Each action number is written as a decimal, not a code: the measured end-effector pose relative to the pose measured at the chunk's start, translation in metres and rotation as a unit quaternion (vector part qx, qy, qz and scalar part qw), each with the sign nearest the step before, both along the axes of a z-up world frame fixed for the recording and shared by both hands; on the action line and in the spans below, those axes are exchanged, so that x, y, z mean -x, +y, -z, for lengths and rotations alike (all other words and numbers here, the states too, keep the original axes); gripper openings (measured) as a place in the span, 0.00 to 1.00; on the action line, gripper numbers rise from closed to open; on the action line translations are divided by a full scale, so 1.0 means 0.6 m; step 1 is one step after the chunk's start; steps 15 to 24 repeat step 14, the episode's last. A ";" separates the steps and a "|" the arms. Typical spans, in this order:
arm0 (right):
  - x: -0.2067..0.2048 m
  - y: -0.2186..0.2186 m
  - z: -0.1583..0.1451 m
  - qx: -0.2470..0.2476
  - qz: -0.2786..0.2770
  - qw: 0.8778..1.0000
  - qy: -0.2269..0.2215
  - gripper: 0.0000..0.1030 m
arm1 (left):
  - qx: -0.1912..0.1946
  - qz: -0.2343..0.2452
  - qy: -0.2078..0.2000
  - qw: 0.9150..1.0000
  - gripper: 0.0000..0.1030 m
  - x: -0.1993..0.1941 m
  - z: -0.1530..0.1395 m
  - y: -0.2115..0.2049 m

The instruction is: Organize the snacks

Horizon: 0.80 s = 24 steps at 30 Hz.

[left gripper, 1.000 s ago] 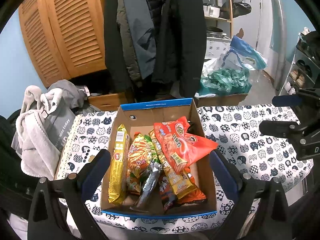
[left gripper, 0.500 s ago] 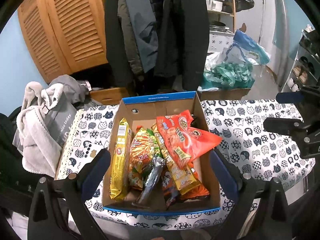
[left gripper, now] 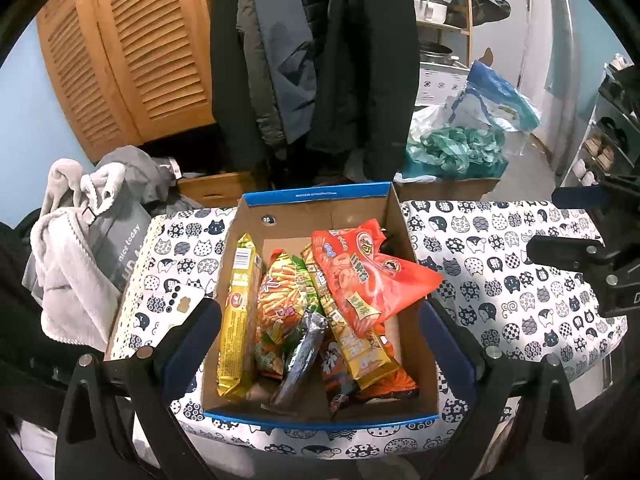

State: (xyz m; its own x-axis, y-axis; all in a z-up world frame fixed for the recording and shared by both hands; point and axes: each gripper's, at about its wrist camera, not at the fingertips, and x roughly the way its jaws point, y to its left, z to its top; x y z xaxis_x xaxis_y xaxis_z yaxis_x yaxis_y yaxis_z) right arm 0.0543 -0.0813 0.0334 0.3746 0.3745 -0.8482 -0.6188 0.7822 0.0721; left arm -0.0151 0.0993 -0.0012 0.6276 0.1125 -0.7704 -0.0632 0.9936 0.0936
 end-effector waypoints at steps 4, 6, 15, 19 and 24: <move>0.000 0.000 0.000 0.000 0.000 1.000 0.000 0.79 | -0.003 0.001 -0.002 1.000 0.97 0.000 0.000 -0.001; 0.000 -0.001 0.002 0.001 -0.001 1.000 0.001 0.79 | -0.002 0.000 -0.005 1.000 0.97 0.001 0.000 -0.002; -0.001 -0.002 0.004 0.002 -0.001 1.000 0.001 0.79 | -0.004 -0.001 -0.001 1.000 0.97 -0.003 0.000 0.005; -0.001 -0.002 0.004 0.002 -0.001 1.000 0.001 0.79 | -0.004 -0.001 -0.001 1.000 0.97 -0.003 0.000 0.005; -0.001 -0.002 0.004 0.002 -0.001 1.000 0.001 0.79 | -0.004 -0.001 -0.001 1.000 0.97 -0.003 0.000 0.005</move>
